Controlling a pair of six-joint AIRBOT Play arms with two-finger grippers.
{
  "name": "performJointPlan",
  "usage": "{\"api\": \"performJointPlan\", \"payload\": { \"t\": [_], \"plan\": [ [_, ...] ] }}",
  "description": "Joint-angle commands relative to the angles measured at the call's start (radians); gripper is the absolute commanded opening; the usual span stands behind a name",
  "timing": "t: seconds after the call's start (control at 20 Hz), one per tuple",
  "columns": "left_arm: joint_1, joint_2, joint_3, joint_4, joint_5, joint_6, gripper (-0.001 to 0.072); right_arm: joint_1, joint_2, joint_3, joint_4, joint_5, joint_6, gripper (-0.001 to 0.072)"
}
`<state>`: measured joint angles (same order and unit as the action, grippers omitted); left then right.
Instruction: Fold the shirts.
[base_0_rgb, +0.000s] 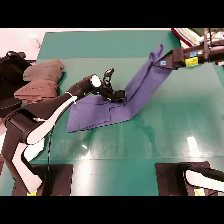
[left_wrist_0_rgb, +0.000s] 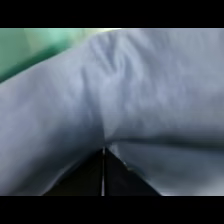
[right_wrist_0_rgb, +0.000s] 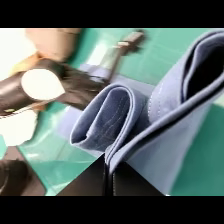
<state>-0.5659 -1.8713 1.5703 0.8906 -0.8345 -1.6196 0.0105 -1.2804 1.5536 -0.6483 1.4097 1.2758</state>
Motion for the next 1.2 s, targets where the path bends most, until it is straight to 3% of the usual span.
{"api": "performJointPlan", "payload": {
  "t": [0.0,0.25,0.45,0.5,0.55,0.6,0.65,0.85,1.05,1.15],
  "plan": [
    [0.019,0.021,0.013,0.046,-0.050,0.023,0.0021,0.129,0.004,0.036,0.002,-0.069,0.029,0.0016],
    [0.217,0.241,0.072,0.262,-0.159,0.023,0.0022,0.360,-0.042,0.036,0.013,-0.190,0.034,0.0016],
    [0.439,0.480,0.092,0.340,-0.174,0.024,0.0022,0.616,-0.180,0.036,0.132,-0.437,-0.006,0.0020],
    [0.484,0.531,0.092,0.349,-0.173,0.024,0.0023,0.674,-0.222,0.036,0.163,-0.517,-0.043,0.0113],
    [0.522,0.573,0.092,0.353,-0.174,0.024,0.0022,0.727,-0.266,0.037,0.195,-0.592,-0.070,0.0310],
    [0.549,0.602,0.092,0.353,-0.177,0.024,0.0022,0.760,-0.303,0.037,0.229,-0.626,-0.072,0.0371],
    [0.569,0.624,0.092,0.353,-0.180,0.024,0.0022,0.770,-0.326,0.036,0.235,-0.624,-0.073,0.0371],
    [0.578,0.648,0.090,0.348,-0.232,0.034,0.0023,0.647,-0.293,-0.050,0.105,-0.525,-0.066,0.0367],
    [0.578,0.644,0.072,0.330,-0.262,0.057,0.0022,0.382,-0.139,-0.331,-0.135,-0.451,0.050,0.0368],
    [0.578,0.643,0.064,0.314,-0.258,0.057,0.0022,0.237,-0.115,-0.436,-0.162,-0.390,0.052,0.0529]
  ]
}}
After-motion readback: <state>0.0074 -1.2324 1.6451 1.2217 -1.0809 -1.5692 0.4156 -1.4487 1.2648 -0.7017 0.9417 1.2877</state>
